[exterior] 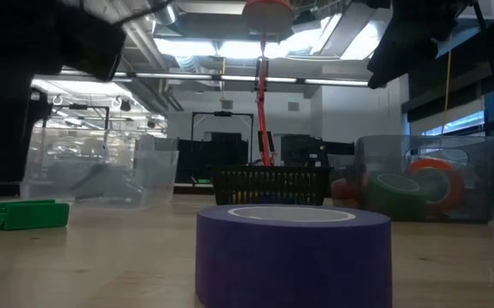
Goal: Pick and place Stapler, Stapler remover, tape
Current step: Put the green stapler into the black basket
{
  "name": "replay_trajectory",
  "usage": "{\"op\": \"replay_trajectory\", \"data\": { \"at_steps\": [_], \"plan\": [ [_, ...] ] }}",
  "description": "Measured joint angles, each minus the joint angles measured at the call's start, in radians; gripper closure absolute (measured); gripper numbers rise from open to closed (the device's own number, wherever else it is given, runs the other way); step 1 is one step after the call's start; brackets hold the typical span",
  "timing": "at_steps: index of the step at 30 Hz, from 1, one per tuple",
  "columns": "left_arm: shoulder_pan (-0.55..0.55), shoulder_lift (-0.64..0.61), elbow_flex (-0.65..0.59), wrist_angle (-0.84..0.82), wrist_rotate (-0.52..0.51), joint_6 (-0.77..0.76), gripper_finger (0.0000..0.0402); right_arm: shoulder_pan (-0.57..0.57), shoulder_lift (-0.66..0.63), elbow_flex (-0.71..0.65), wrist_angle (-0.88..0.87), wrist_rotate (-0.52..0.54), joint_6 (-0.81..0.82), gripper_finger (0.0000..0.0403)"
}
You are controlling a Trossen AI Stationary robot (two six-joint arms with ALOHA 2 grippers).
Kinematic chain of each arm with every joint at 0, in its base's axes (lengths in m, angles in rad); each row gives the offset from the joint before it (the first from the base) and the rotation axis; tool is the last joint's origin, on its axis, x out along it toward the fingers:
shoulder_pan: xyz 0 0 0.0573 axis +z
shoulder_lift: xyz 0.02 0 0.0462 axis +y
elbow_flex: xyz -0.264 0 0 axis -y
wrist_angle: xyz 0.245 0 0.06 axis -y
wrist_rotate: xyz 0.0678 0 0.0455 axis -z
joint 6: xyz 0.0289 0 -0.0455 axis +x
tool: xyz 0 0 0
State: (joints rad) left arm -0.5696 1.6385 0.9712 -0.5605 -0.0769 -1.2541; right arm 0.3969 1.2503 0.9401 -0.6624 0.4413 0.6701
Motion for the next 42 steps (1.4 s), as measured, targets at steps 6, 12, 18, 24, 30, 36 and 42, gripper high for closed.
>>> {"op": "replay_trajectory", "data": {
  "at_steps": [6, 12, 18, 24, 30, 36, 42],
  "plan": [
    [-0.013, -0.001, 0.088, -0.115, -0.061, 0.043, 0.015, 0.0, 0.0, 0.0, -0.001, 0.0, 0.003, 0.0157],
    [-0.061, 0.01, 0.097, -0.134, -0.099, -0.092, 0.0148, 0.014, 0.0, 0.0, -0.001, 0.0, 0.006, 0.0157],
    [-0.075, 0.112, 0.093, -0.129, -0.089, -0.155, 0.0152, 0.034, 0.0, 0.0, 0.005, 0.008, 0.011, 0.0157],
    [-0.037, 0.149, 0.093, -0.121, -0.092, -0.114, 0.0151, 0.045, 0.0, 0.0, 0.012, 0.009, 0.024, 0.0157],
    [-0.011, 0.149, 0.093, -0.112, -0.142, -0.077, 0.0155, 0.045, 0.0, 0.0, 0.006, 0.012, 0.026, 0.0157],
    [-0.004, 0.151, 0.093, -0.093, -0.141, -0.067, 0.0152, 0.045, 0.0, 0.0, 0.006, 0.012, 0.026, 0.0157],
    [-0.003, 0.207, 0.098, -0.075, -0.089, -0.021, 0.0165, 0.045, 0.0, 0.0, 0.005, 0.012, 0.025, 0.0157]
  ]
}}
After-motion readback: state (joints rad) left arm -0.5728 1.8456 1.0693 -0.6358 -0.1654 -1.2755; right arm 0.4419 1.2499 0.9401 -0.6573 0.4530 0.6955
